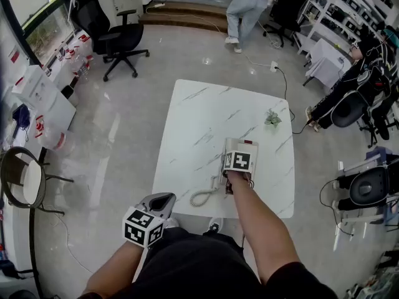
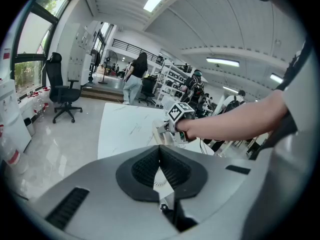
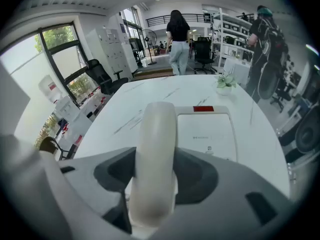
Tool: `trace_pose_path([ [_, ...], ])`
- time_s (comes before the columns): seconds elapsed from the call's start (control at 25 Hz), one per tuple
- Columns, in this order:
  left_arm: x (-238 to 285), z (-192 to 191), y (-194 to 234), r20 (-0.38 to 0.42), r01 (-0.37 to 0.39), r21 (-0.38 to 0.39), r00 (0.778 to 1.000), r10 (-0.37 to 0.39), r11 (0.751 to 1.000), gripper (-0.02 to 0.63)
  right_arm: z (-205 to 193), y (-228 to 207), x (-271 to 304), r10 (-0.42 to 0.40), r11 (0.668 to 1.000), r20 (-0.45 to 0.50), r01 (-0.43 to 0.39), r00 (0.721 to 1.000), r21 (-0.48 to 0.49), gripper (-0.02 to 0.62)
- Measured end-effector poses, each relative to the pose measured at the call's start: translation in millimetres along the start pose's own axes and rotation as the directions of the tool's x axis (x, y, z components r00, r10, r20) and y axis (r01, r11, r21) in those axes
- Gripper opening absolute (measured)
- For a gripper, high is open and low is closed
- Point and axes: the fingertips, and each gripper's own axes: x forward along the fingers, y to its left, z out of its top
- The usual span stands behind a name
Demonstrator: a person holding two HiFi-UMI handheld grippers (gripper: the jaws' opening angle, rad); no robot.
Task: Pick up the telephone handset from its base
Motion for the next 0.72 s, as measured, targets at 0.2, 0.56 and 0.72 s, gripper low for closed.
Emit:
trace_pose_path([
  [0.2, -1.6, 1.3, 3.0, 0.005, 0.005, 0.000, 1.000, -0.005, 1.000, 0.002, 0.8, 4.5, -20.7, 0.054, 0.998, 0.033, -0.055, 0.998, 0.039, 0.224],
  [0.56, 2.7, 19.0, 7.1, 0.031, 0.009, 0.036, 0.999, -0.010, 0.999, 0.002, 10.5, 25.9, -92.4, 0.168, 0.985, 0.206, -0.173, 0.964, 0.008, 0.224],
  [0.72, 0.3, 34.5, 16.2, 0.060, -0.008, 0.046, 0.998, 0.005, 0.999, 0.002, 13.2, 38.8, -141.7, 0.231, 0.973, 0.300, -0.225, 0.925, -0.056, 0.224],
])
